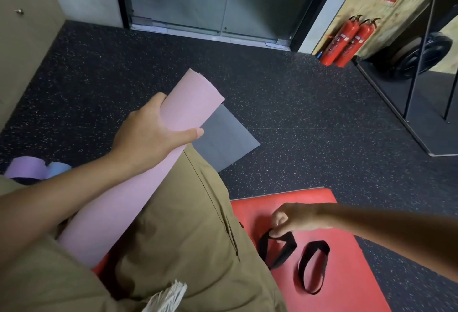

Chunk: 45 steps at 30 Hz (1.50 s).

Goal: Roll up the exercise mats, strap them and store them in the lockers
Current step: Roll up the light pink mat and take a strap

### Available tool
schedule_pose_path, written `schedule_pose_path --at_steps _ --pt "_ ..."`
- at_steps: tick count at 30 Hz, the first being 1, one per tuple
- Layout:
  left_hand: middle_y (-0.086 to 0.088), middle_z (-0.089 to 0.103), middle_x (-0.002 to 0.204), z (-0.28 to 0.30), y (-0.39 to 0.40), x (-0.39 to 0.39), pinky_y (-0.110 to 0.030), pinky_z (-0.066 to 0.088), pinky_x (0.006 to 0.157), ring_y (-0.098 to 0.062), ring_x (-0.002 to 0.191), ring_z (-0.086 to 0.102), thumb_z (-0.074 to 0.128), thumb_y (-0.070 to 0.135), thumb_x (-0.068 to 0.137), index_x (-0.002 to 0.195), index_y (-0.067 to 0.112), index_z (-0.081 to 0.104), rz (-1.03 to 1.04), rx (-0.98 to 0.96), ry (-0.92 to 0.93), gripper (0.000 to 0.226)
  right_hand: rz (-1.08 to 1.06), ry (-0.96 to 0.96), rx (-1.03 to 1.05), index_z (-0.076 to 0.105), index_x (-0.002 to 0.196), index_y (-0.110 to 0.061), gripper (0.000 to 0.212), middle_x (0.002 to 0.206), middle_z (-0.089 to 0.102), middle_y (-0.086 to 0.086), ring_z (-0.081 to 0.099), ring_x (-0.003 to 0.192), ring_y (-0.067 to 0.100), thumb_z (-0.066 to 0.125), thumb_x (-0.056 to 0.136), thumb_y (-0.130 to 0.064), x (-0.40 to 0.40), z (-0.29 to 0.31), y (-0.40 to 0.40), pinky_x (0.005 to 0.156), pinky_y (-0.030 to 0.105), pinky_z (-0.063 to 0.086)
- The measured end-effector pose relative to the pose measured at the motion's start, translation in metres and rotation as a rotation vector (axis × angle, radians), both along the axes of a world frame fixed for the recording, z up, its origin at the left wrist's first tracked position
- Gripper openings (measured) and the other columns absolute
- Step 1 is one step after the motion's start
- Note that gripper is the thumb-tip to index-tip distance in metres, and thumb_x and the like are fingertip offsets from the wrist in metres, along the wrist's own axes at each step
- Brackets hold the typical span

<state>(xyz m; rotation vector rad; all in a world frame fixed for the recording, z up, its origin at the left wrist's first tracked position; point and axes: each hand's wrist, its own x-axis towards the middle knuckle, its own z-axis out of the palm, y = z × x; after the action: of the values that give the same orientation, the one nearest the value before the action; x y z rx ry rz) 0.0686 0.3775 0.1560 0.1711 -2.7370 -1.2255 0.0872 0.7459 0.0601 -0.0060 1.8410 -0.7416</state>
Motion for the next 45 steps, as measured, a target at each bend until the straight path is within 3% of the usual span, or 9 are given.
schedule_pose_path --at_steps 5,11,17,21,25,32,37,41,45 --pt "0.009 0.062 0.089 0.001 0.000 0.001 -0.044 0.053 0.069 -0.023 0.081 0.062 0.073 0.076 0.055 0.092 0.026 0.049 0.009 -0.017 0.011 0.066 -0.150 -0.026 -0.128 0.060 0.094 -0.003 0.024 0.089 0.075 0.010 0.071 0.087 0.023 0.065 0.100 -0.026 0.003 0.004 -0.006 0.087 0.029 0.054" --pt "0.008 0.061 0.086 -0.001 -0.002 0.003 -0.042 0.050 0.064 -0.021 0.078 0.061 0.084 0.067 0.063 0.086 0.024 0.046 0.015 -0.009 0.024 0.062 -0.223 -0.123 -0.256 0.080 0.083 -0.018 0.032 0.091 0.071 0.011 0.067 0.087 0.019 0.059 0.092 -0.041 0.003 0.017 -0.022 0.091 0.025 0.048" --pt "0.008 0.061 0.086 0.001 -0.001 0.004 -0.040 0.047 0.062 -0.020 0.078 0.060 0.081 0.070 0.061 0.086 0.025 0.045 0.020 -0.019 0.021 0.063 -0.296 -0.178 -0.491 0.071 0.110 0.001 0.040 0.096 0.072 0.013 0.064 0.094 0.029 0.061 0.094 -0.034 -0.014 0.028 -0.036 0.097 0.036 0.047" --pt "0.007 0.060 0.085 0.001 -0.001 0.005 -0.042 0.050 0.065 -0.020 0.078 0.060 0.083 0.068 0.063 0.087 0.023 0.046 0.024 -0.014 0.020 0.063 -0.247 -0.144 -0.604 0.069 0.113 -0.001 0.030 0.089 0.064 0.010 0.059 0.089 0.026 0.064 0.094 -0.024 -0.030 0.045 -0.050 0.100 0.039 0.043" --pt "0.007 0.062 0.085 0.002 -0.003 0.005 -0.042 0.051 0.065 -0.020 0.077 0.061 0.081 0.070 0.062 0.087 0.024 0.046 0.030 -0.018 0.012 0.063 -0.403 -0.136 -0.753 0.072 0.104 -0.006 0.022 0.082 0.066 0.008 0.063 0.078 0.021 0.062 0.095 -0.023 -0.046 0.062 -0.065 0.093 0.035 0.045" --pt "0.004 0.061 0.084 0.003 -0.002 0.006 -0.045 0.053 0.064 -0.023 0.077 0.061 0.082 0.068 0.064 0.087 0.024 0.044 0.038 -0.032 0.009 0.062 -0.464 -0.212 -1.047 0.058 0.139 -0.003 0.047 0.134 0.064 0.018 0.063 0.117 0.028 0.038 0.104 -0.028 -0.061 0.080 -0.092 0.108 0.040 0.046" --pt "0.008 0.061 0.086 0.003 -0.003 0.005 -0.042 0.052 0.064 -0.018 0.078 0.061 0.083 0.067 0.063 0.090 0.027 0.045 0.047 -0.045 0.007 0.061 -0.527 -0.120 -1.131 0.062 0.135 -0.002 0.040 0.136 0.063 0.021 0.069 0.114 0.028 0.039 0.103 -0.008 -0.062 0.083 -0.117 0.100 0.037 0.055" --pt "0.009 0.063 0.087 0.004 -0.001 0.006 -0.045 0.055 0.065 -0.019 0.079 0.062 0.082 0.069 0.061 0.093 0.027 0.048 0.054 -0.031 -0.009 0.062 -0.553 0.083 -1.015 0.065 0.126 0.001 0.031 0.123 0.070 0.019 0.071 0.098 0.025 0.049 0.101 -0.004 -0.056 0.065 -0.148 0.098 0.037 0.055" --pt "0.011 0.062 0.087 0.003 -0.005 0.007 -0.048 0.056 0.066 -0.018 0.079 0.063 0.072 0.081 0.055 0.093 0.029 0.048 0.039 -0.002 -0.027 0.069 -0.926 0.317 -0.846 0.066 0.090 -0.007 0.019 0.074 0.061 0.002 0.050 0.066 0.017 0.051 0.102 -0.009 -0.074 0.030 -0.161 0.071 0.030 0.044"
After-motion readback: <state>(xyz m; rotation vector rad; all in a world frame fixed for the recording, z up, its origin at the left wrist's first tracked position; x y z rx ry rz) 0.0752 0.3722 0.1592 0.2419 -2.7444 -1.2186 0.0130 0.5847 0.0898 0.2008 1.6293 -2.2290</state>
